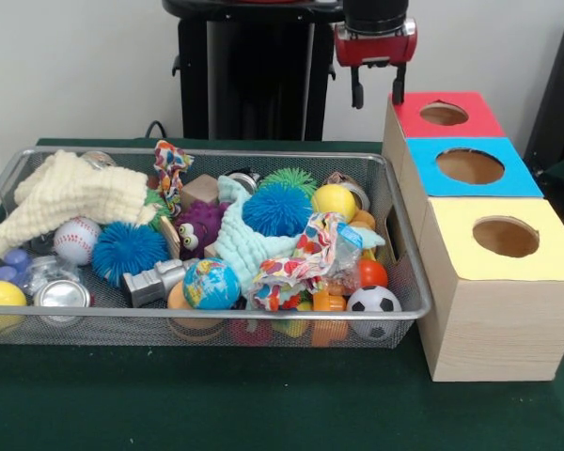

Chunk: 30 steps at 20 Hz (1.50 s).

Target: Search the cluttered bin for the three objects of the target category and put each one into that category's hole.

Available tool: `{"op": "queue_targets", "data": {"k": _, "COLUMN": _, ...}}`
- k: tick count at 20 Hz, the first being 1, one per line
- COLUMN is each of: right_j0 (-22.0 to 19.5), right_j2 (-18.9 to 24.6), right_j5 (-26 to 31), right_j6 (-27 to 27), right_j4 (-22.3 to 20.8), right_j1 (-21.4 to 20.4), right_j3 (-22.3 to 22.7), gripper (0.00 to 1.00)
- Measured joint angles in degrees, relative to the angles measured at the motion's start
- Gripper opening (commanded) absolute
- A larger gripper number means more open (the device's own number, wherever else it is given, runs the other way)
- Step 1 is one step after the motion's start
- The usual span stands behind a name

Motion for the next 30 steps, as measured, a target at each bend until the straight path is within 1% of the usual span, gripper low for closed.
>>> {"op": "queue_targets", "data": {"k": 1, "right_j0": -0.51, "right_j2": 0.41, "right_j5": 0.0, "right_j6": 0.0, "right_j4": -0.02, "right_j1": 0.09, "right_j3": 0.12, "gripper": 1.0}}
{"op": "queue_targets", "data": {"k": 3, "right_j0": -3.49, "right_j2": 2.64, "right_j5": 0.32, "right_j6": 0.0, "right_j4": -0.07, "right_j1": 0.55, "right_j3": 0.76, "gripper": 1.0}}
{"op": "queue_targets", "data": {"k": 5, "right_j0": -5.1, "right_j2": 3.41, "right_j5": 0.67, "right_j6": 0.0, "right_j4": -0.09, "right_j1": 0.62, "right_j3": 0.89, "gripper": 1.0}}
{"op": "queue_targets", "data": {"k": 6, "right_j0": -7.14, "right_j2": 4.0, "right_j5": 1.23, "right_j6": 0.0, "right_j4": -0.07, "right_j1": 0.56, "right_j3": 0.87, "gripper": 1.0}}
{"op": "queue_targets", "data": {"k": 10, "right_j0": -11.53, "right_j2": 4.5, "right_j5": 2.79, "right_j6": 0.0, "right_j4": -0.09, "right_j1": 0.07, "right_j3": 0.87, "gripper": 1.0}}
{"op": "queue_targets", "data": {"k": 12, "right_j0": -13.74, "right_j2": 4.49, "right_j5": 3.46, "right_j6": 0.0, "right_j4": -0.47, "right_j1": -0.1, "right_j3": 0.86, "gripper": 1.0}}
{"op": "queue_targets", "data": {"k": 13, "right_j0": -15.55, "right_j2": 4.49, "right_j5": 3.79, "right_j6": 0.0, "right_j4": -1.26, "right_j1": -0.11, "right_j3": 0.83, "gripper": 1.0}}
{"op": "queue_targets", "data": {"k": 16, "right_j0": -16.53, "right_j2": 4.47, "right_j5": 3.78, "right_j6": 0.0, "right_j4": -2.22, "right_j1": 0.09, "right_j3": 0.65, "gripper": 1.0}}
{"op": "queue_targets", "data": {"k": 19, "right_j0": -16.2, "right_j2": 3.95, "right_j5": 3.77, "right_j6": 0.0, "right_j4": -4.74, "right_j1": 1.82, "right_j3": -0.54, "gripper": 1.0}}
{"op": "queue_targets", "data": {"k": 22, "right_j0": -14.17, "right_j2": 2.57, "right_j5": 2.86, "right_j6": 0.0, "right_j4": -7.63, "right_j1": 5.17, "right_j3": -2.44, "gripper": 1.0}}
{"op": "queue_targets", "data": {"k": 23, "right_j0": -12.46, "right_j2": 1.51, "right_j5": 1.51, "right_j6": 0.0, "right_j4": -9.02, "right_j1": 7.4, "right_j3": -3.68, "gripper": 1.0}}
{"op": "queue_targets", "data": {"k": 26, "right_j0": -9.94, "right_j2": -0.02, "right_j5": -0.98, "right_j6": 0.0, "right_j4": -10.44, "right_j1": 10.4, "right_j3": -5.31, "gripper": 1.0}}
{"op": "queue_targets", "data": {"k": 28, "right_j0": -6.12, "right_j2": -2.4, "right_j5": -5.37, "right_j6": 0.01, "right_j4": -11.44, "right_j1": 14.8, "right_j3": -7.64, "gripper": 1.0}}
{"op": "queue_targets", "data": {"k": 30, "right_j0": -4.26, "right_j2": -3.59, "right_j5": -7.75, "right_j6": 0.01, "right_j4": -11.49, "right_j1": 17.04, "right_j3": -8.83, "gripper": 1.0}}
